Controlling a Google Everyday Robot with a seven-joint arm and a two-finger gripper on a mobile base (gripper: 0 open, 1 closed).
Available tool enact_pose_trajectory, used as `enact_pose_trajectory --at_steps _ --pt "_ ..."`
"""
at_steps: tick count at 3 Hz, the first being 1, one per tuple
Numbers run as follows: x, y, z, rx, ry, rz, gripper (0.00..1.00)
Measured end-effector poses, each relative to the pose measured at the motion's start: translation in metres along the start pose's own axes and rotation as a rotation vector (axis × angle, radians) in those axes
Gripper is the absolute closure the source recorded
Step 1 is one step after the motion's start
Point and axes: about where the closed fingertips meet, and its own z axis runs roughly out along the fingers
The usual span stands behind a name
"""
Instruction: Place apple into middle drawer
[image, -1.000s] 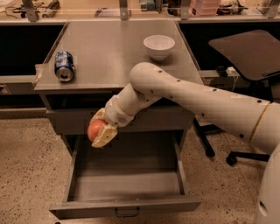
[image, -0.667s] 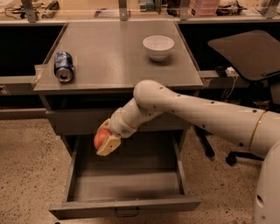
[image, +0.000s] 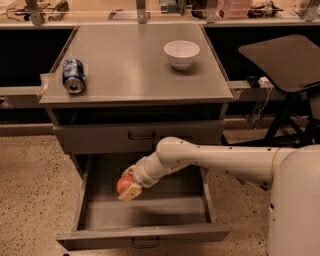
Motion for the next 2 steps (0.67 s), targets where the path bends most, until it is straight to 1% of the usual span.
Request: enact_pose_trajectory --at_steps 1,2 --pt "0.025 -0.02 0.041 0.048 -0.02 -0.016 1.0" --pt "0.047 -0.032 0.087 0.051 -0.082 -0.047 1.0"
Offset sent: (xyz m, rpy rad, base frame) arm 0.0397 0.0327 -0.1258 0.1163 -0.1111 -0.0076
